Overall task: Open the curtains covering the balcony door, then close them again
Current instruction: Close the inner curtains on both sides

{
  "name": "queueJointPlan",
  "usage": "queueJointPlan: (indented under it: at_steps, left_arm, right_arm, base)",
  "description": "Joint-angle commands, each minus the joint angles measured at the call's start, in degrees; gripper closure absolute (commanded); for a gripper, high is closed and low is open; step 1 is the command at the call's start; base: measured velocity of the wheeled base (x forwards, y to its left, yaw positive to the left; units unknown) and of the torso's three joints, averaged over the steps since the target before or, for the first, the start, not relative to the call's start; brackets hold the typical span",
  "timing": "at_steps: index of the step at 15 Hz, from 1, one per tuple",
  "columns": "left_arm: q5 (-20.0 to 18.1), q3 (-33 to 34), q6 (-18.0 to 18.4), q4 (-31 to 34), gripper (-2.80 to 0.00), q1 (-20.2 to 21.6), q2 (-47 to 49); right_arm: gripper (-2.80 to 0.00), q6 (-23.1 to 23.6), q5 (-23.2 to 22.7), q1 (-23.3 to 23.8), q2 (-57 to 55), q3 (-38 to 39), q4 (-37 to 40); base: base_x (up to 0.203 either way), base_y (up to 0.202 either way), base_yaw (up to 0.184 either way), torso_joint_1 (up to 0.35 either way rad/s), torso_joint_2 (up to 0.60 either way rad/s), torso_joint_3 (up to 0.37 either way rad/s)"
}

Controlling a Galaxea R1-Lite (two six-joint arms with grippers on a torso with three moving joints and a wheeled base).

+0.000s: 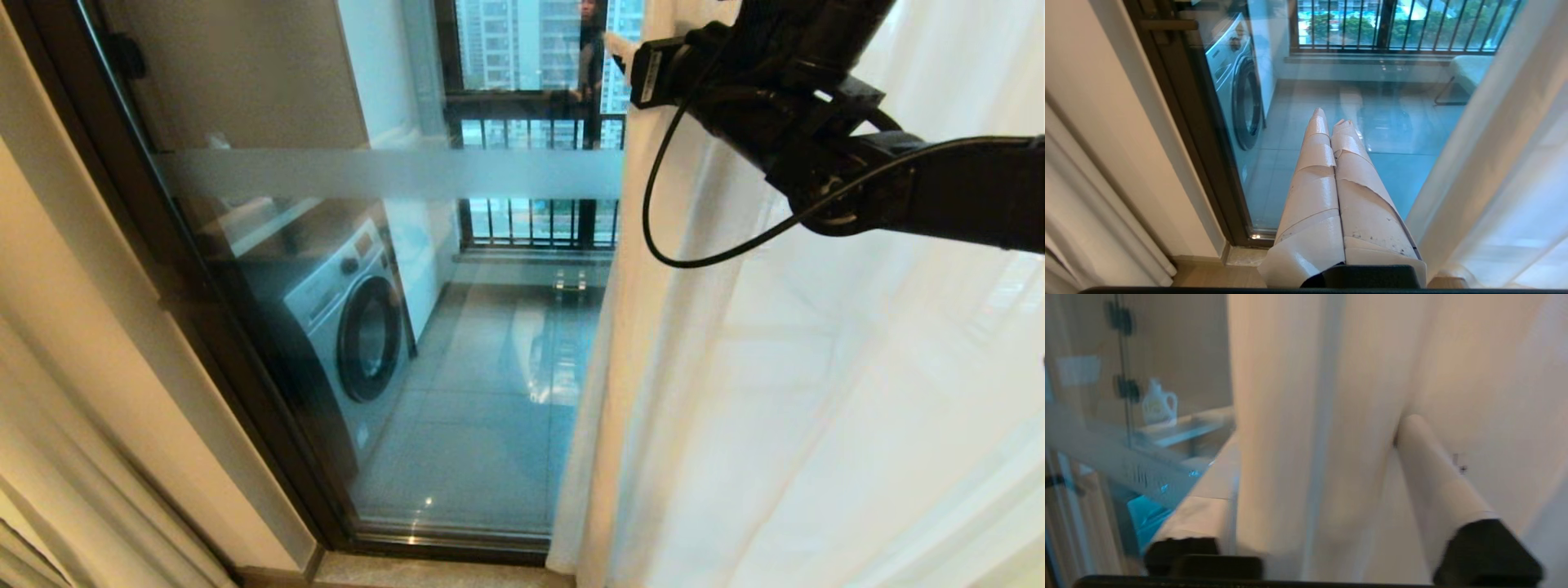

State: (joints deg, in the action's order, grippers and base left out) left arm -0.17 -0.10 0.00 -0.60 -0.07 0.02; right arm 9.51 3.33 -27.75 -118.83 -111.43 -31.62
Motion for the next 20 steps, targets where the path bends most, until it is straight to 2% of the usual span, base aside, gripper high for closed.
queueJointPlan:
  at_steps: [1, 5, 15, 20]
  left_arm:
    - [0.0, 0.0, 0.0, 0.0, 0.00, 0.0, 0.0]
    - [0.0, 0.1, 0.0, 0.0, 0.00, 0.0, 0.0]
    - [0.0, 0.0, 0.0, 0.0, 0.00, 0.0, 0.0]
    - [0.0, 0.0, 0.0, 0.0, 0.00, 0.0, 0.0]
  right_arm:
    - [-2.80, 0.1, 0.0, 0.2, 3.3, 0.6, 1.5]
    - [-2.80, 0.2, 0.0, 1.5, 10.2, 6.5, 4.7]
    - [-2.80, -0.1, -0.3, 4.6, 32.6, 37.8, 5.6]
    - [-2.80, -0.4, -0.5, 6.4, 39.7, 47.1, 5.7]
  base:
    - [0.000, 0.000, 0.000, 0.000, 0.00, 0.000]
    - [0.000, 0.000, 0.000, 0.000, 0.00, 0.000]
    - [0.000, 0.000, 0.000, 0.000, 0.00, 0.000]
    - [0.000, 0.000, 0.000, 0.000, 0.00, 0.000]
